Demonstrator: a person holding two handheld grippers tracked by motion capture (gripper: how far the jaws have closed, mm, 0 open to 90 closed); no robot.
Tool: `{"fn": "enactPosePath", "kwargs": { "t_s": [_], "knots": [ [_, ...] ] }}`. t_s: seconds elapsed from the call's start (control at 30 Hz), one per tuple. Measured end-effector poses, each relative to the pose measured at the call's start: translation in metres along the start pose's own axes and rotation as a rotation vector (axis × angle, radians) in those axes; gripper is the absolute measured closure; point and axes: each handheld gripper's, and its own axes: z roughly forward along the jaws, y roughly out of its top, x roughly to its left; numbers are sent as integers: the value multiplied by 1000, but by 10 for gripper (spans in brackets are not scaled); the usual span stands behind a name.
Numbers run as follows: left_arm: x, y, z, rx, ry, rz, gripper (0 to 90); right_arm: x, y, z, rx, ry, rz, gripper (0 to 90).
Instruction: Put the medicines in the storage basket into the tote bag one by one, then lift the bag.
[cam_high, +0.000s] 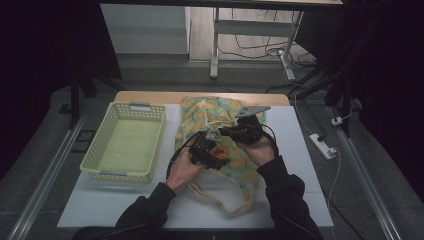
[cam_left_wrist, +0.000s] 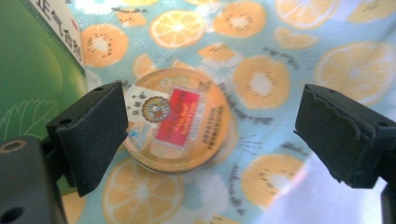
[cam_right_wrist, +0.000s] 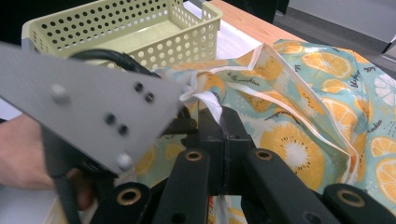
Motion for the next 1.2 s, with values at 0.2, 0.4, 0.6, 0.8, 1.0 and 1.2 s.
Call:
{"fn": "enactPosePath", "kwargs": {
  "t_s": [0.2, 0.4, 0.6, 0.8, 1.0, 1.2],
  "knots": [
    [-3, -1, -13, 1, -50, -3, 56, 0, 0, 0, 0, 2, 0, 894],
    [-4, -7, -27, -24, -99, -20, 31, 1, 0, 0, 3, 4, -1, 894],
    [-4, -16, -40, -23, -140, -28, 28, 1, 1, 0, 1, 4, -3, 894],
    [-4, -27, -49, -29, -124, -5, 11, 2, 1, -1, 3, 6, -3, 894],
    [-3, -38, -52, 3, -63, 11, 5, 2, 0, -2, 1, 5, -3, 893],
    [-1, -45, -44, 58, -56, -14, 0, 1, 1, -1, 1, 6, -3, 894]
  ]
}}
